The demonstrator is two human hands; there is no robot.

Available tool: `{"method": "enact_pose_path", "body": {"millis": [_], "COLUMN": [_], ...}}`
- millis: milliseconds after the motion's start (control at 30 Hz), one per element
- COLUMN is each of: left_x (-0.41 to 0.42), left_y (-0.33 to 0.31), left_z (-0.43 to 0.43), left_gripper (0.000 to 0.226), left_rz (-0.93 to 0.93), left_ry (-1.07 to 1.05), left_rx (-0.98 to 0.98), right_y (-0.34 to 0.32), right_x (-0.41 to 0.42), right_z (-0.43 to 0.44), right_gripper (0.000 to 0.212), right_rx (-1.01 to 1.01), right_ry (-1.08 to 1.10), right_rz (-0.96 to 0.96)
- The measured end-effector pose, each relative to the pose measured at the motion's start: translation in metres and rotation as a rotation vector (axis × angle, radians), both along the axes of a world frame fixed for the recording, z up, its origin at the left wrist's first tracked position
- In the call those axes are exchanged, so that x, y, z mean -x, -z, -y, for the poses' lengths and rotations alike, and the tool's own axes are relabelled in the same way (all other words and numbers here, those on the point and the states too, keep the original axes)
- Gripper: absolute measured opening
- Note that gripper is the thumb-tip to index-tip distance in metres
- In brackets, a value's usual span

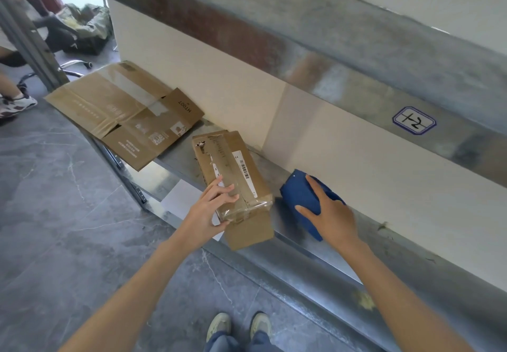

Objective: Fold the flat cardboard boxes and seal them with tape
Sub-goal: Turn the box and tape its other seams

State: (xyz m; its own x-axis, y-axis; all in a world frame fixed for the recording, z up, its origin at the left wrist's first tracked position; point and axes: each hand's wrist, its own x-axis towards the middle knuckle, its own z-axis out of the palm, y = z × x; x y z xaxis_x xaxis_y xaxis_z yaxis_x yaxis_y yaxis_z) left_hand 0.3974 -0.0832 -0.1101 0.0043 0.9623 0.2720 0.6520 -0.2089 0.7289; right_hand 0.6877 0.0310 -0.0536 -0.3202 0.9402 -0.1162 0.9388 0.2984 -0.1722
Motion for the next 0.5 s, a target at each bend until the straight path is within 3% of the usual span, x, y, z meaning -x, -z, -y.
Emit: {"method": "enact_pose_path", "body": {"millis": [67, 233, 500], "left_x": [-0.001, -0.003, -0.004], "left_y": [0.001, 0.003, 0.002], "left_z": [0.0, 0.0, 0.0], "left_gripper": [0.053, 0.054, 0.056], "left_rz": [0.003, -0.012, -0.014], "left_ry": [-0.008, -0.027, -0.037], "left_rx": [-0.002, 0.001, 0.0], "right_y": [0.009, 0.022, 0.03], "right_x": [-0.012, -0.02, -0.026], "right_z": [0.002, 0.007, -0.004], "right_gripper": [0.077, 0.077, 0.056], "right_rx": [0.034, 0.031, 0.051], "right_ry": [0.062, 0.079, 0.056], "right_rz": [-0.153, -0.123, -0.31]}}
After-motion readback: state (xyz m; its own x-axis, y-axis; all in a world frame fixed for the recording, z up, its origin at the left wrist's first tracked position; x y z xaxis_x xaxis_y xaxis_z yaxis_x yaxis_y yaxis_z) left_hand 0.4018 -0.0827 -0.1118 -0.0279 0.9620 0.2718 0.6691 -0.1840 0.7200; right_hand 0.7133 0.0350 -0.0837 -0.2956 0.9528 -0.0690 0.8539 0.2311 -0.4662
